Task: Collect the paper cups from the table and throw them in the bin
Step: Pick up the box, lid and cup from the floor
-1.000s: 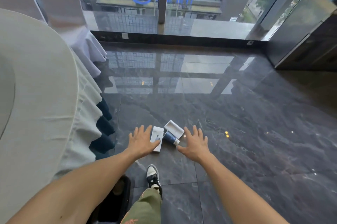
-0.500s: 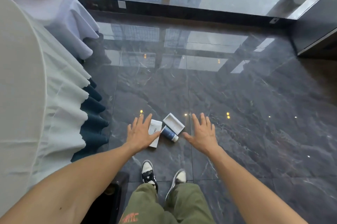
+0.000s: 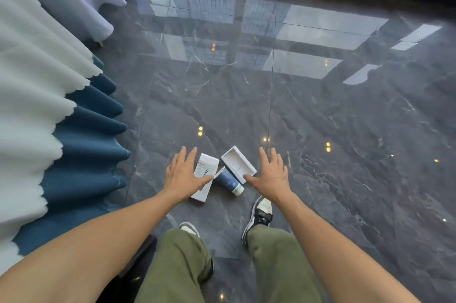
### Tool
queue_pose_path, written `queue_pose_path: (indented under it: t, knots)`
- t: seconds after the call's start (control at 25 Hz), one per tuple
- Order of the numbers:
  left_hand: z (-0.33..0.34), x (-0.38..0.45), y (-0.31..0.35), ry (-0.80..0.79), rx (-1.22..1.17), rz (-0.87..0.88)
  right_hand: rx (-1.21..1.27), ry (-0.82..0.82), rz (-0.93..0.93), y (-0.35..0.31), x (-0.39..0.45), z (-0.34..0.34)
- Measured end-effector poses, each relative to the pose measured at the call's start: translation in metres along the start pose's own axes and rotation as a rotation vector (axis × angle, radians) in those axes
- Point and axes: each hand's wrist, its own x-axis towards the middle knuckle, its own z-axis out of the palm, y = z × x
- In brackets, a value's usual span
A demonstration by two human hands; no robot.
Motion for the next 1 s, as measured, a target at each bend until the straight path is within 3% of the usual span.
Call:
queue_pose_path:
  t: [0.28, 0.52, 0.68, 0.84, 1.0]
  knots:
    - [0.181, 0.188, -0.068, -0.016, -0.215, -0.154, 0.01, -0.007, 0.025, 0.065, 0.201, 0.163]
    - [0.303, 0.287, -0.131, -0.057, -0.07, -0.189, -0.004, -0.069, 0.109, 0.124, 0.308, 0.287]
    - [0.341, 0.321, -0.155, 0.009, -0.02, -0.265, -0.006, -0.05, 0.111, 0.15, 0.339, 0.332]
    - [0.351, 0.332, -0.176, 0.045, 0.001, -0.287, -0.072, 0.084, 0.127, 0.162, 0.345, 0.355]
    - [0.34, 0.325, -0.182, 0.077, -0.196, -0.282, 0.057, 0.172, 0.265, 0.155, 0.328, 0.348]
